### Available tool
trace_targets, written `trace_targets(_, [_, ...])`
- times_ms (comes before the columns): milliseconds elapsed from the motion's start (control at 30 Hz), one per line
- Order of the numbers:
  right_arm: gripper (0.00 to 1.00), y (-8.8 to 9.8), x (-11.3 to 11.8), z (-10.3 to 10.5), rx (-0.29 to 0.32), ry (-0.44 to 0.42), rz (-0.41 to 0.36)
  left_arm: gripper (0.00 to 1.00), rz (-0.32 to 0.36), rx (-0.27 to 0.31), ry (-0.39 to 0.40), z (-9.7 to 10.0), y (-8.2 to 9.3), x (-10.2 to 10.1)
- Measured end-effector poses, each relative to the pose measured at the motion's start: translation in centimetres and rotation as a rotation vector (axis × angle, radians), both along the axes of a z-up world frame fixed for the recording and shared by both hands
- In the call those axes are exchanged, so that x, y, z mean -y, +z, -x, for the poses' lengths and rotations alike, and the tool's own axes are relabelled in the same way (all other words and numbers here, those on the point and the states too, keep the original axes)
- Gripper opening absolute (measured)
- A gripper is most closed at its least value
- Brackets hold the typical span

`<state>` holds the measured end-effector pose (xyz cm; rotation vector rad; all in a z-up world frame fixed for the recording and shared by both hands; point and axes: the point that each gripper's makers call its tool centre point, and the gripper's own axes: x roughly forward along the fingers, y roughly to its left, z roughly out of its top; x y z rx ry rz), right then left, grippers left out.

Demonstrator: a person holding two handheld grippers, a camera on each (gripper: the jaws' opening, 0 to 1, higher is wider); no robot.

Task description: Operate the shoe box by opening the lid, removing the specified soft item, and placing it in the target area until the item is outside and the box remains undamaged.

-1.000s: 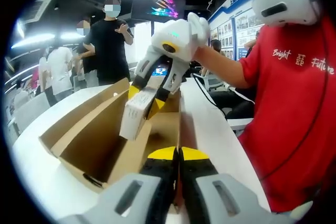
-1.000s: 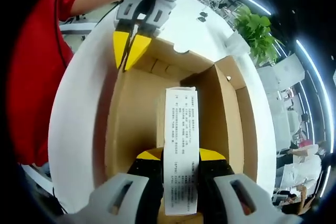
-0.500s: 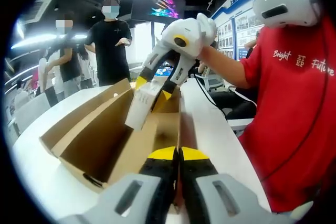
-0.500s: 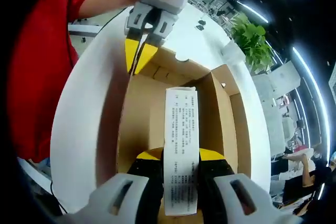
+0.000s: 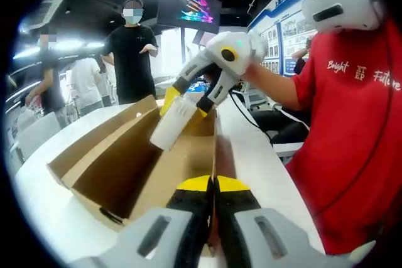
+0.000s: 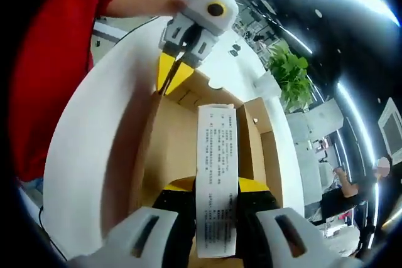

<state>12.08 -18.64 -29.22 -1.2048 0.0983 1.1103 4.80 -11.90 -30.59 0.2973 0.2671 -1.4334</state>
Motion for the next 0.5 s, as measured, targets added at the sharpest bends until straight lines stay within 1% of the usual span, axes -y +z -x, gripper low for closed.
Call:
trace_targets(33, [0.21, -0.1, 0.0, 0.0, -0.015, -0.003, -0.008, 0.01, 0.001, -0.003, -0.001, 0.0, 0.0, 0.0])
trace_targets(100, [0.21, -0.2, 0.3, 0.0, 0.005, -0.006, 0.008, 0.01, -0.006, -0.008, -0.001, 0.0, 0.0, 0.1])
trace_targets(167, [0.21, 0.0, 0.5, 0.0, -0.001, -0.01, -0.003, 0.01, 0.0, -0.002, 0.004, 0.0, 0.0, 0.1])
trace_targets(267, [0.21, 0.4, 0.7, 0.2, 0.016, 0.0, -0.013, 0.01, -0.004, -0.006, 0.004, 0.0, 0.0, 0.1])
trace_targets(333, [0.21, 0.6, 0.8, 0.5, 0.015, 0.005, -0.023, 0.01, -0.003, -0.007, 0.003, 0.1, 0.1, 0.1])
trace_targets(433, [0.21, 0.5, 0.8, 0.9, 0.031, 0.038, -0.038, 0.01, -0.003, -0.006, 0.005, 0.0, 0.1, 0.1])
trace_targets(500, [0.21, 0.2, 0.8, 1.1, 0.023, 0.052, -0.046, 0.01, -0.004, -0.008, 0.003, 0.0, 0.1, 0.1])
